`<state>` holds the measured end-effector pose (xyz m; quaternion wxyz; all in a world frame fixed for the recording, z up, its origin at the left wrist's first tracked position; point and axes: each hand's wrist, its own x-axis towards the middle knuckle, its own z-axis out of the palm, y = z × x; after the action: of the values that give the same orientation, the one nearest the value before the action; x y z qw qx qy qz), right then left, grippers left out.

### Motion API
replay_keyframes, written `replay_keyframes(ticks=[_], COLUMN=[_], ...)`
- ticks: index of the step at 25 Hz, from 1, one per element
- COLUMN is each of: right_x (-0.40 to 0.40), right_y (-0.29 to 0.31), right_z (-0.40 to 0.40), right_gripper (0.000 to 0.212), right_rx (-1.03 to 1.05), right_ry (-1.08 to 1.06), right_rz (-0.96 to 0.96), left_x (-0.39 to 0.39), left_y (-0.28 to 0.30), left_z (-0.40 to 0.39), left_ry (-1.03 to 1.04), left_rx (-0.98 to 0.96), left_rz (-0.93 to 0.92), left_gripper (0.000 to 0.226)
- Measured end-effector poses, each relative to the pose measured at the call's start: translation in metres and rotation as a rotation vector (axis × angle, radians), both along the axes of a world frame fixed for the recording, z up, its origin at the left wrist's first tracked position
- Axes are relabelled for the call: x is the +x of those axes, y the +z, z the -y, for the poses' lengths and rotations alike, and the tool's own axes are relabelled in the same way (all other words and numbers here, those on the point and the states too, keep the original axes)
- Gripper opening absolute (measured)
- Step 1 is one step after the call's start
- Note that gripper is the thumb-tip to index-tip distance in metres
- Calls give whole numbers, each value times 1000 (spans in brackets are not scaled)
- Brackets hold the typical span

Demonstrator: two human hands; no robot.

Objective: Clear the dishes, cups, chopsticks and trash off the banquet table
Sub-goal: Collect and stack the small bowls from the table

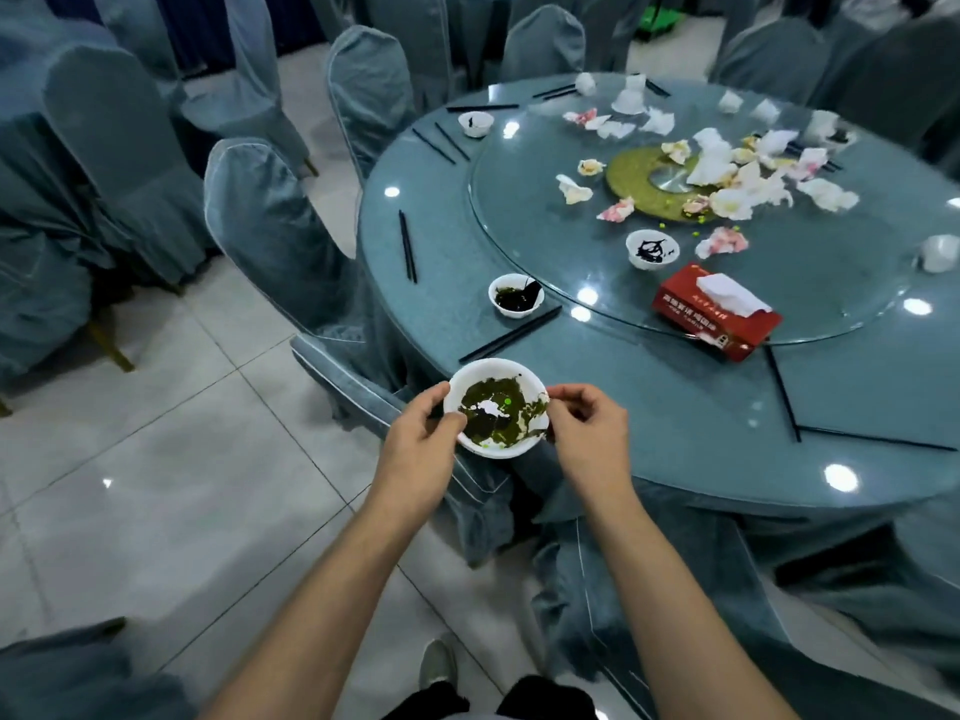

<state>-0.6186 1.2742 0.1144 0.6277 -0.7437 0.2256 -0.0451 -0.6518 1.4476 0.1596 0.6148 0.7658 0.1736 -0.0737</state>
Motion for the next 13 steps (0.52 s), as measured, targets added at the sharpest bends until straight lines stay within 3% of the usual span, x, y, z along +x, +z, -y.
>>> replay_keyframes(ticks=[5, 8, 13], right_x=[14, 28, 64], right_y=[-3, -8, -21], right_z=[0, 6, 21], right_gripper=[15, 15, 16], right_rx=[-14, -31, -16], right_ry=[-99, -145, -205], right_rz=[-14, -20, -55], left_x=[32, 57, 100], left_y=[-14, -20, -38], left_z=[-6, -2, 10], left_ry=[-144, -198, -235], left_rx=[-13, -39, -54], left_rz=[-27, -53, -91], left_gripper=[43, 55, 34])
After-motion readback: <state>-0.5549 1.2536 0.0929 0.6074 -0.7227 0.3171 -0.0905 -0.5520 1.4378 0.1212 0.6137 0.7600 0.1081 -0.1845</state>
